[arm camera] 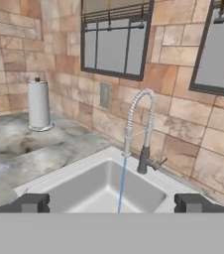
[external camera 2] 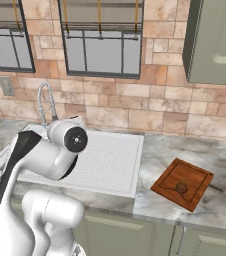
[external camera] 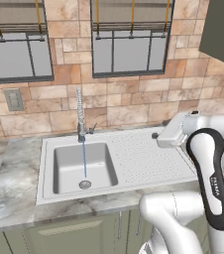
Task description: Pick the pear from the sink and place it on the cutting board to airdry. Then turn off the sink faucet.
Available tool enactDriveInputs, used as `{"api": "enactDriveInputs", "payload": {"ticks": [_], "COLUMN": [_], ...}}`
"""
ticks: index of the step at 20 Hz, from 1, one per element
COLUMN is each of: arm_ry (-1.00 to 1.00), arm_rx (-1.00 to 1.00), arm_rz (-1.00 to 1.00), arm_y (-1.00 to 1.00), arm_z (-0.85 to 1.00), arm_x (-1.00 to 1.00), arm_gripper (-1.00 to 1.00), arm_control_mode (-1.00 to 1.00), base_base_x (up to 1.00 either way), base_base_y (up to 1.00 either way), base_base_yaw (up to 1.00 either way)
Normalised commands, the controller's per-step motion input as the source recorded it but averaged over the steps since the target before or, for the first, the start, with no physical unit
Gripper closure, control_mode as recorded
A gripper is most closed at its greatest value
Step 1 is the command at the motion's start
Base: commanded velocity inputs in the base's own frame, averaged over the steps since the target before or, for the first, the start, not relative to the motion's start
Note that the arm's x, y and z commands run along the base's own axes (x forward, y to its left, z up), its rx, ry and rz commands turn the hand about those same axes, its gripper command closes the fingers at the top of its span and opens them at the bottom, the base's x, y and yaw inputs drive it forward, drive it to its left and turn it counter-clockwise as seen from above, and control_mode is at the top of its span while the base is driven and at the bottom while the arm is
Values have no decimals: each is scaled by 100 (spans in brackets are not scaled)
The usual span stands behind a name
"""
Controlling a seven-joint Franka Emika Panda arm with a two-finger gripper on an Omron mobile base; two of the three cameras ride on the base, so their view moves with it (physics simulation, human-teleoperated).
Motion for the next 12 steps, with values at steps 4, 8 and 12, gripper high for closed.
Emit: {"api": "enactDriveInputs", "payload": {"ticks": [4, 8, 12], "arm_ry": [0, 0, 0], "arm_rx": [0, 0, 0], "arm_rz": [-2, 0, 0], "arm_y": [24, 8, 2], "arm_z": [-13, -34, -36], "arm_x": [8, 2, 8], "arm_gripper": [-100, -100, -100], "arm_control_mode": [-100, -100, -100], "base_base_x": [0, 0, 0], "base_base_y": [0, 0, 0], "base_base_yaw": [0, 0, 0]}}
